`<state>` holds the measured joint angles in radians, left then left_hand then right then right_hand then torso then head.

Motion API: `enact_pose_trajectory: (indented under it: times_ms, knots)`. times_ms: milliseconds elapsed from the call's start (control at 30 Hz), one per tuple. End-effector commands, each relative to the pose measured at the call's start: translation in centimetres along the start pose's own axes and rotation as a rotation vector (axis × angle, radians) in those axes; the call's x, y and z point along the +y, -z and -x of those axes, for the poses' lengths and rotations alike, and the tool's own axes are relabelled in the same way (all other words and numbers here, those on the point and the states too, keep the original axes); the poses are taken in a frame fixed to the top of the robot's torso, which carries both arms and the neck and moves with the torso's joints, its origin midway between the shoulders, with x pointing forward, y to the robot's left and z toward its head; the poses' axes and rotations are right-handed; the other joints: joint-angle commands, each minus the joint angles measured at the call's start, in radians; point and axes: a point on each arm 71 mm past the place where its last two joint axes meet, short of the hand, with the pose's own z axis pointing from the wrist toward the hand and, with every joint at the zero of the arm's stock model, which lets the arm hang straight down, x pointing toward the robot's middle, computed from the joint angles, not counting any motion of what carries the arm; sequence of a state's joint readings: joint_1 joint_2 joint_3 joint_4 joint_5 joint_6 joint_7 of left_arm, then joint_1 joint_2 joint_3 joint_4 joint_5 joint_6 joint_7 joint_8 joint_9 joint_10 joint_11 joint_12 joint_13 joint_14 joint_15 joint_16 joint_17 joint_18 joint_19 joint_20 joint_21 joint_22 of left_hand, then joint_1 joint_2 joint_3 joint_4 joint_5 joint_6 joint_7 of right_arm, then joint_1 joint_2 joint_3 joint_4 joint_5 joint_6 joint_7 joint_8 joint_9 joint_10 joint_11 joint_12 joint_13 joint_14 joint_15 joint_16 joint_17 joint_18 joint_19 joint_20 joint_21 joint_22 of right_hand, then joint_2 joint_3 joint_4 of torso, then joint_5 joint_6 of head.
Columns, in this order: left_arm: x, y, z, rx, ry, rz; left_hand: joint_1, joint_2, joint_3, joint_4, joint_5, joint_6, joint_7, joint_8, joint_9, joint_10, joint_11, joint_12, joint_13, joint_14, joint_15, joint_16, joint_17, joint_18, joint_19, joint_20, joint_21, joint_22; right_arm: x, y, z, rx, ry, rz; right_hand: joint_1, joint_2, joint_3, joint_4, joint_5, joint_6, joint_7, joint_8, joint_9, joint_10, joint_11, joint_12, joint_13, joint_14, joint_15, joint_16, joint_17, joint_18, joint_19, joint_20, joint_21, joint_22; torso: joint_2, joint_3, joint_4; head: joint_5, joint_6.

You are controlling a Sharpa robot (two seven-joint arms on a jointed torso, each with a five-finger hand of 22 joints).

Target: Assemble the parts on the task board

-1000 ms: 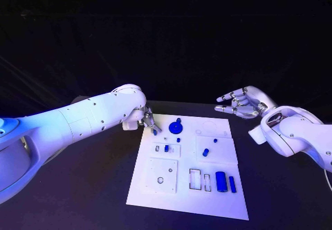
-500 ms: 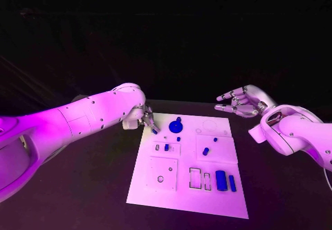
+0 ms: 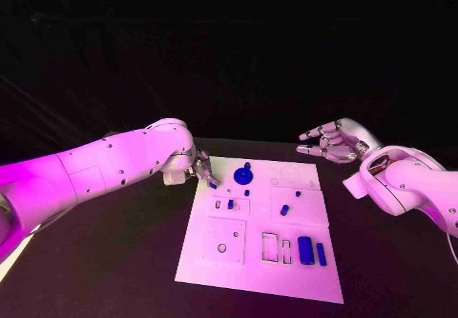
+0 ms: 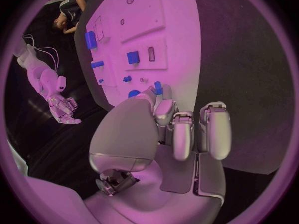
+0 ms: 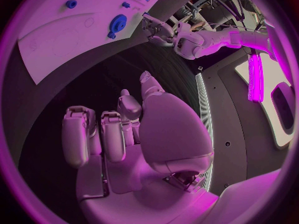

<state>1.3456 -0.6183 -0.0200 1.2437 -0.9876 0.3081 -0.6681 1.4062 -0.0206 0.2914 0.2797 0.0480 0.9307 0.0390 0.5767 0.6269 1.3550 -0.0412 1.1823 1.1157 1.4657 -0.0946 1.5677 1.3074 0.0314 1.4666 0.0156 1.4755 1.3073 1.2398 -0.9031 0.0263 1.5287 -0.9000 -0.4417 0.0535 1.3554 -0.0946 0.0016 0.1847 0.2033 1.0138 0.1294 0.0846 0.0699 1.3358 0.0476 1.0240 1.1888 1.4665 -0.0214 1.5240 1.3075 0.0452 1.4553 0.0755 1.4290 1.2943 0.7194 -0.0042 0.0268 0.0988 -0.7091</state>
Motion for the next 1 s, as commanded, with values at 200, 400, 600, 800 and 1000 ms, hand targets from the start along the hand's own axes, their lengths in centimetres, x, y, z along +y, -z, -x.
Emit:
enact_pose_trajectory:
  times_ms: [200, 400, 600, 800, 1000]
  knots:
    - [-0.5, 1.8, -1.5, -0.093, 0.012, -0.04, -0.013, -0.028, 0.121, -0.078, -0.001, 0.003, -0.013, 0.017, 0.059, 0.013, -0.002, 0.009, 0.005, 0.105, -0.003, 0.003, 0.263, -0.003, 0.059, -0.007, 0.002, 0.161, -0.1, 0.0, -0.2, 0.015, 0.001, 0.008, -0.001, 0.011, -0.006, -0.001, 0.004, 0.004, 0.001, 0.001, 0.0, 0.003, -0.004, -0.002, -0.001, 0.086, -0.009, -0.005, 0.194, 0.014, -0.007, -0.001, -0.007, -0.001, 0.001, -0.002, 0.001, 0.003, -0.004]
    - [-0.5, 2.4, -2.9, -0.124, 0.008, -0.062, -0.017, -0.042, 0.144, -0.078, -0.001, 0.002, -0.014, 0.023, 0.065, 0.016, -0.004, 0.011, 0.008, 0.105, -0.004, 0.003, 0.263, -0.004, 0.061, -0.008, 0.005, 0.165, -0.1, 0.1, -0.2, 0.015, 0.001, 0.006, 0.0, 0.013, -0.008, -0.002, 0.007, 0.004, 0.001, 0.001, 0.0, 0.002, -0.004, -0.004, -0.003, 0.086, -0.009, -0.006, 0.192, 0.014, -0.007, -0.002, -0.008, -0.003, 0.0, -0.0024, 0.0016, 0.006, -0.006]
    - [-0.7, 2.4, -4.3, -0.123, -0.001, -0.082, -0.013, -0.069, 0.176, -0.088, -0.001, 0.0, -0.015, 0.025, 0.069, 0.016, -0.005, 0.01, 0.006, 0.105, -0.005, 0.003, 0.263, -0.004, 0.061, -0.01, 0.006, 0.167, -0.2, 0.1, -0.3, 0.017, 0.0, 0.005, 0.0, 0.013, -0.008, -0.001, 0.007, 0.004, 0.001, 0.001, 0.0, 0.002, -0.004, -0.003, -0.003, 0.086, -0.009, -0.006, 0.192, 0.014, -0.007, -0.002, -0.008, -0.003, 0.0, -0.0032, -0.0002, 0.007, -0.009]
    - [-0.8, 2.1, -5.2, -0.115, -0.018, -0.086, -0.009, -0.089, 0.196, -0.096, -0.001, 0.002, -0.015, 0.025, 0.069, 0.018, -0.005, 0.009, 0.006, 0.105, -0.005, 0.003, 0.263, -0.004, 0.062, -0.011, 0.007, 0.168, -0.2, 0.1, -0.4, 0.019, -0.001, 0.005, 0.0, 0.013, -0.008, -0.001, 0.007, 0.004, 0.001, 0.001, 0.0, 0.001, -0.004, -0.004, -0.003, 0.086, -0.009, -0.006, 0.192, 0.014, -0.007, -0.002, -0.008, -0.003, 0.001, -0.0029, -0.0012, 0.008, -0.011]
    - [-0.8, 1.9, -5.6, -0.107, -0.059, -0.072, -0.01, -0.101, 0.208, -0.101, -0.001, 0.005, -0.015, 0.024, 0.068, 0.02, -0.005, 0.01, 0.006, 0.105, -0.005, 0.003, 0.263, -0.005, 0.063, -0.011, 0.009, 0.17, -0.3, 0.1, -0.4, 0.022, -0.001, 0.004, -0.001, 0.014, -0.008, -0.001, 0.007, 0.004, 0.001, 0.001, 0.0, 0.001, -0.004, -0.004, -0.003, 0.086, -0.009, -0.006, 0.192, 0.014, -0.007, -0.002, -0.008, -0.003, 0.001, -0.0021, -0.0007, 0.009, -0.016]
